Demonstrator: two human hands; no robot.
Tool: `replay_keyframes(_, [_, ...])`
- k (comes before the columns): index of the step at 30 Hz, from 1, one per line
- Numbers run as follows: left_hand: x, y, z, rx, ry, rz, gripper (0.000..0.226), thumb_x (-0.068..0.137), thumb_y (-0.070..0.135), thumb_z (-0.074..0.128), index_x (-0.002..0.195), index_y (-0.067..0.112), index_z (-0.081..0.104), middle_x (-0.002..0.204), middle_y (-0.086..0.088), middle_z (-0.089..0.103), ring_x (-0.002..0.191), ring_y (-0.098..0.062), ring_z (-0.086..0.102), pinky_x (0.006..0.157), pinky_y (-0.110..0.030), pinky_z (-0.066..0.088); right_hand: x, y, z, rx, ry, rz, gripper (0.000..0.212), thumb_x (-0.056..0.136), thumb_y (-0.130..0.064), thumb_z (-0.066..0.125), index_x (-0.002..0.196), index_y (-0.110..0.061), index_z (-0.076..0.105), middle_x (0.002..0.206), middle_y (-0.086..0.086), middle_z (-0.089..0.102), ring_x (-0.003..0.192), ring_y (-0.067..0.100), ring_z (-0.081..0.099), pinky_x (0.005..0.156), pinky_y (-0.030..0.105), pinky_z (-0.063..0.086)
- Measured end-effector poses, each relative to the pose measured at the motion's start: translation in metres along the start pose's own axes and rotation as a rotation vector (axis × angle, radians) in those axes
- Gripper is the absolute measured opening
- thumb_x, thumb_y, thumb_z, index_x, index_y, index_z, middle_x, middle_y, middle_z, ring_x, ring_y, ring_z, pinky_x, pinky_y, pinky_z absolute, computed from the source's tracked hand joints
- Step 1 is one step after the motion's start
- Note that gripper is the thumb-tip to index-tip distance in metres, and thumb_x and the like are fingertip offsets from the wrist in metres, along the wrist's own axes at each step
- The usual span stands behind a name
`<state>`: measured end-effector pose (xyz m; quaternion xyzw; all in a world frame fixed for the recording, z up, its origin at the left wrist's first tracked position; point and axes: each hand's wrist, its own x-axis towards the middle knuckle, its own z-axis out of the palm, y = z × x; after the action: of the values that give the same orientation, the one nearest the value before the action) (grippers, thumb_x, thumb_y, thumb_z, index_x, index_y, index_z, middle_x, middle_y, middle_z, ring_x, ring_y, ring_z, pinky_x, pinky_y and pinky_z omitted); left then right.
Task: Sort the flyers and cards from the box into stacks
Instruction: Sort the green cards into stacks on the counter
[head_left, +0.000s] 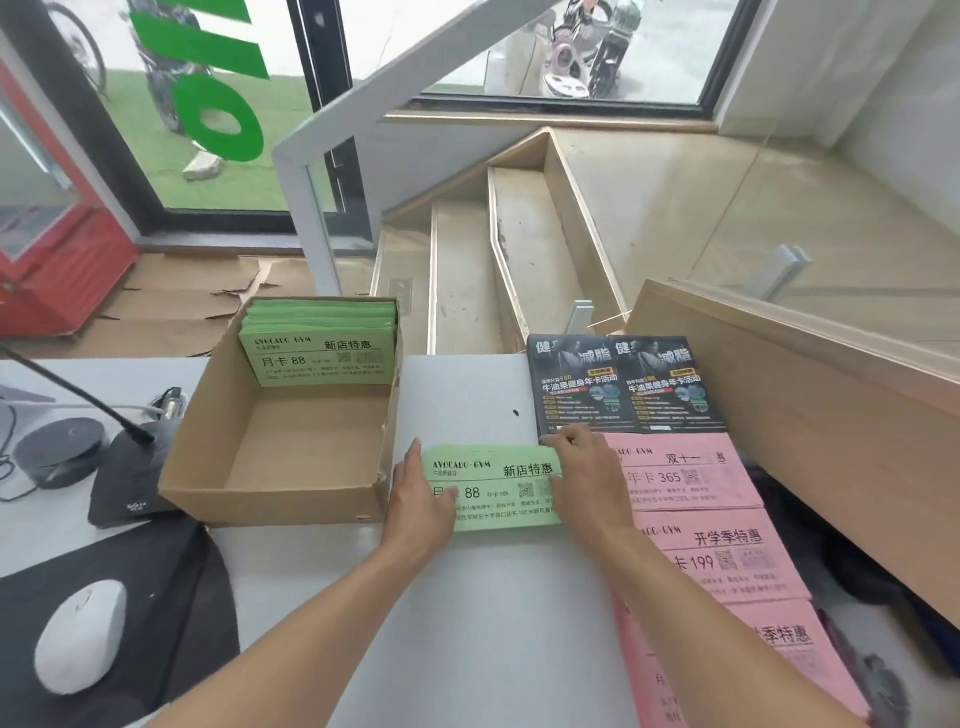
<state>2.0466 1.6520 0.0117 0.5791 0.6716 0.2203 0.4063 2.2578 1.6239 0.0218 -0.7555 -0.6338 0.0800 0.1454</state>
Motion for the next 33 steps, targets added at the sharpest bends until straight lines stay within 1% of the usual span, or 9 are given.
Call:
replay_keyframes(4, [-0.009, -0.005, 0.004, -0.050, -0.042, -0.045, 0.086, 0.093, 0.017, 0.067, 0.161, 0.019, 0.015, 0.158, -0.003, 0.037, 0.145, -0.021, 0.036, 0.118, -0.034, 0.030, -0.019, -0.018, 0.006, -0.002, -0.236, -0.107, 0.057, 0.089, -0.036, 0.070, 0.142, -0.032, 0.048, 0.137, -0.010, 0.048, 0.128, 0.016, 0.041, 0.105, 0.032, 0.034])
replay_keyframes(6, [-0.010, -0.005, 0.006, -0.079, -0.069, -0.086, 0.087, 0.092, 0.017, 0.068, 0.161, 0.020, 0.014, 0.158, -0.001, 0.039, 0.143, -0.020, 0.038, 0.114, -0.030, 0.031, -0.025, -0.020, 0.013, -0.078, -0.293, -0.128, 0.065, 0.088, -0.028, 0.069, 0.146, -0.033, 0.041, 0.140, -0.011, 0.044, 0.131, 0.016, 0.038, 0.105, 0.033, 0.034])
replay_keyframes(9, [-0.008, 0.001, 0.004, -0.118, -0.097, -0.119, 0.085, 0.093, 0.018, 0.067, 0.160, 0.024, 0.016, 0.153, 0.002, 0.046, 0.133, -0.017, 0.046, 0.103, -0.026, 0.038, -0.024, -0.017, 0.019, -0.118, -0.236, -0.109, 0.074, 0.084, -0.010, 0.064, 0.148, -0.033, 0.036, 0.139, -0.010, 0.045, 0.127, 0.016, 0.041, 0.099, 0.032, 0.036])
replay_keyframes(13, [-0.005, 0.012, 0.002, -0.143, -0.140, -0.100, 0.085, 0.091, 0.013, 0.063, 0.160, 0.028, 0.015, 0.142, 0.007, 0.053, 0.116, -0.013, 0.049, 0.090, -0.023, 0.036, -0.017, -0.011, 0.018, -0.152, -0.232, -0.083, 0.076, 0.085, -0.009, 0.063, 0.150, -0.033, 0.032, 0.139, -0.010, 0.045, 0.128, 0.016, 0.041, 0.100, 0.032, 0.038])
replay_keyframes(18, [-0.009, 0.012, 0.003, -0.144, -0.178, -0.071, 0.088, 0.089, 0.011, 0.061, 0.160, 0.029, 0.013, 0.145, 0.005, 0.052, 0.125, -0.017, 0.052, 0.102, -0.032, 0.045, -0.018, -0.008, 0.012, -0.110, -0.249, -0.065, 0.076, 0.086, -0.006, 0.061, 0.152, -0.032, 0.033, 0.145, -0.010, 0.043, 0.132, 0.016, 0.038, 0.105, 0.032, 0.035])
replay_keyframes(23, [-0.013, 0.003, 0.002, -0.120, -0.178, -0.025, 0.087, 0.087, 0.011, 0.061, 0.159, 0.029, 0.016, 0.156, 0.005, 0.040, 0.136, -0.018, 0.045, 0.112, -0.039, 0.041, -0.026, -0.015, 0.008, -0.054, -0.236, -0.061, 0.064, 0.096, -0.038, 0.059, 0.153, -0.030, 0.030, 0.145, -0.012, 0.043, 0.132, 0.015, 0.038, 0.107, 0.031, 0.033])
replay_keyframes(26, [-0.024, 0.002, 0.003, -0.047, -0.138, 0.038, 0.078, 0.089, 0.007, 0.057, 0.158, 0.025, 0.025, 0.164, 0.006, 0.025, 0.149, -0.011, 0.026, 0.120, -0.023, 0.021, -0.027, -0.020, 0.004, -0.033, -0.231, -0.021, 0.062, 0.099, -0.039, 0.056, 0.154, -0.029, 0.030, 0.146, -0.012, 0.045, 0.132, 0.015, 0.040, 0.107, 0.033, 0.036])
replay_keyframes(30, [-0.042, -0.006, -0.002, -0.030, -0.053, 0.173, 0.068, 0.088, 0.001, 0.057, 0.149, 0.024, 0.041, 0.156, 0.015, 0.032, 0.147, -0.003, 0.027, 0.105, 0.003, 0.011, -0.026, -0.032, 0.001, -0.069, -0.250, -0.011, 0.047, 0.100, -0.043, 0.052, 0.145, -0.030, 0.043, 0.138, -0.011, 0.049, 0.128, 0.016, 0.042, 0.102, 0.034, 0.039])
replay_keyframes(33, [-0.054, -0.008, -0.018, -0.082, -0.020, 0.359, 0.057, 0.087, -0.002, 0.061, 0.136, 0.027, 0.055, 0.147, 0.024, 0.042, 0.140, 0.005, 0.037, 0.114, -0.008, 0.026, -0.018, -0.043, -0.003, -0.145, -0.331, -0.003, 0.039, 0.099, -0.045, 0.054, 0.135, -0.032, 0.054, 0.132, -0.009, 0.053, 0.125, 0.017, 0.045, 0.100, 0.036, 0.042])
